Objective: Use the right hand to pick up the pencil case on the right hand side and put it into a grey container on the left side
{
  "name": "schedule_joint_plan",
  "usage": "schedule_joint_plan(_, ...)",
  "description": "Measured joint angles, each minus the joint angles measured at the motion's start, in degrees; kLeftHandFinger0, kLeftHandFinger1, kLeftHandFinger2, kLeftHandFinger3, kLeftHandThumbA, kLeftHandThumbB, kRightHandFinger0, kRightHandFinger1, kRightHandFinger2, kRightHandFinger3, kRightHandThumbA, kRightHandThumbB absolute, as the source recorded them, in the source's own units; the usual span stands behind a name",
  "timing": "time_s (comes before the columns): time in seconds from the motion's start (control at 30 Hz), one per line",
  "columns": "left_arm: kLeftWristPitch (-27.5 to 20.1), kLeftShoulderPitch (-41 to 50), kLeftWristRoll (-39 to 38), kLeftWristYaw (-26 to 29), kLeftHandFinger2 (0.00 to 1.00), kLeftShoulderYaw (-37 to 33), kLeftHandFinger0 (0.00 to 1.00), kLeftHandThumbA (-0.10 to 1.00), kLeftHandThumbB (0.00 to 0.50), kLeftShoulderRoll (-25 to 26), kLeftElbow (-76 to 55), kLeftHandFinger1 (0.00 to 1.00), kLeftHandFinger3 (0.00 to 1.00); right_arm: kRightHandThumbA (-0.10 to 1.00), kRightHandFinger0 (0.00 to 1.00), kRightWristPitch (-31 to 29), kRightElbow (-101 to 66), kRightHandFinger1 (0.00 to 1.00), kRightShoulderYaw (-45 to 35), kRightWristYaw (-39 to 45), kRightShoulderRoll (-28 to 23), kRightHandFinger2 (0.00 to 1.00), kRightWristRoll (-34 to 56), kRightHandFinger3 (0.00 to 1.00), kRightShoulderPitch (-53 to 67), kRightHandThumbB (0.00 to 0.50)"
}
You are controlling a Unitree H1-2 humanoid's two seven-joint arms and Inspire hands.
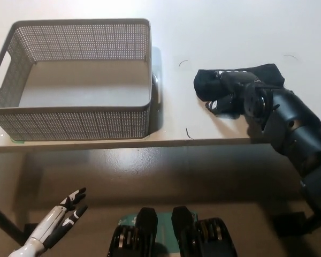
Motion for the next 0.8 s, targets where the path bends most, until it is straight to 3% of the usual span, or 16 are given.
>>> schedule_joint_plan(0.03,-0.2,0.0,-0.1,0.0,1.00,0.0,1.00,0.99,0.309,0.0,0.2,1.00,1.00,0.03,0.29,-0.2,0.0,0.43,0.3,-1.3,0.0,0.61,-0.1,0.88,0.3,0.284)
schedule_joint_plan(0.07,-0.3,0.0,-0.2,0.0,1.00,0.0,1.00,0.99,0.320,0.0,0.4,1.00,1.00,-0.09,0.03,-0.5,0.0,0.18,0.6,-3.5,0.1,0.42,-0.3,0.54,0.7,0.234)
schedule_joint_plan(0.1,-0.3,0.0,-0.2,0.0,1.00,0.0,1.00,0.99,0.322,0.0,0.5,1.00,1.00,-0.10,0.00,-0.7,-0.1,0.17,0.8,-4.9,0.1,0.49,-0.5,0.50,1.0,0.198)
schedule_joint_plan(0.13,-0.3,0.1,-0.3,0.0,1.00,0.0,1.00,1.00,0.325,0.0,0.6,1.00,1.00,-0.10,0.00,-1.0,-0.1,0.26,0.9,-6.3,0.1,0.64,-0.5,0.52,1.3,0.183)
schedule_joint_plan(0.2,-0.3,0.1,-0.4,0.0,1.00,0.0,1.00,1.00,0.335,0.0,0.7,1.00,1.00,-0.10,0.00,-1.7,-0.1,0.40,0.8,-9.2,0.1,0.81,-0.5,0.64,1.8,0.189)
schedule_joint_plan(0.23,-0.3,0.1,-0.4,0.0,1.00,0.0,1.00,1.00,0.337,0.0,0.6,1.00,1.00,-0.10,0.08,-2.0,-0.1,0.46,0.8,-10.2,0.1,0.83,-0.5,0.70,1.9,0.212)
schedule_joint_plan(0.27,-0.3,0.1,-0.5,0.0,1.00,0.0,1.00,1.00,0.337,0.0,0.6,1.00,1.00,-0.10,0.03,-2.4,-0.1,0.39,0.7,-11.7,0.1,0.75,-0.5,0.71,2.2,0.210)
schedule_joint_plan(0.3,-0.3,0.1,-0.6,0.0,1.00,0.0,1.00,1.00,0.329,0.0,0.6,1.00,1.00,-0.10,0.09,-2.8,0.0,0.43,0.7,-13.1,0.1,0.76,-0.5,0.69,2.4,0.209)
schedule_joint_plan(0.33,-0.3,0.0,-0.6,0.0,1.00,0.0,1.00,1.00,0.316,0.0,0.6,1.00,1.00,-0.10,0.09,-3.3,0.0,0.37,0.7,-14.6,0.1,0.62,-0.5,0.61,2.6,0.210)
schedule_joint_plan(0.37,-0.5,0.0,-0.7,0.0,1.00,0.1,1.00,1.00,0.321,0.0,0.6,1.00,1.00,-0.10,0.02,-3.7,0.0,0.26,0.7,-15.9,0.1,0.51,-0.5,0.55,2.9,0.205)
schedule_joint_plan(0.43,-0.8,-0.1,-0.7,0.0,1.00,0.1,1.00,1.00,0.330,0.0,0.6,1.00,1.00,-0.10,0.00,-4.7,0.3,0.17,0.7,-18.7,0.1,0.50,-0.5,0.55,3.4,0.203)
schedule_joint_plan(0.53,-1.0,-0.5,-0.8,0.0,1.00,0.2,1.00,1.00,0.335,0.0,0.6,1.00,1.00,-0.10,0.00,-6.3,0.7,0.16,0.7,-22.1,0.1,0.58,-0.5,0.61,4.0,0.196)
schedule_joint_plan(0.63,-1.1,-0.7,-0.9,0.0,1.00,0.2,1.00,1.00,0.333,0.0,0.6,1.00,1.00,-0.10,0.04,-7.5,1.0,0.17,0.7,-24.5,0.2,0.53,-0.5,0.60,4.4,0.201)
schedule_joint_plan(0.67,-1.1,-0.7,-0.9,0.0,1.00,0.2,1.00,1.00,0.333,0.0,0.6,1.00,1.00,-0.10,0.05,-7.7,1.1,0.15,0.7,-25.1,0.2,0.42,-0.5,0.54,4.4,0.203)
schedule_joint_plan(0.73,-1.3,-0.8,-0.9,0.0,1.00,0.2,1.00,1.00,0.321,0.0,0.6,1.00,1.00,-0.10,0.00,-8.3,1.2,0.01,0.8,-26.3,0.2,0.24,-0.5,0.37,4.6,0.203)
schedule_joint_plan(0.8,-1.5,-0.8,-0.9,0.0,1.00,0.3,1.00,1.00,0.311,0.0,0.6,1.00,1.00,-0.10,0.00,-8.8,1.2,0.01,0.7,-27.4,0.2,0.24,-0.5,0.33,4.8,0.212)
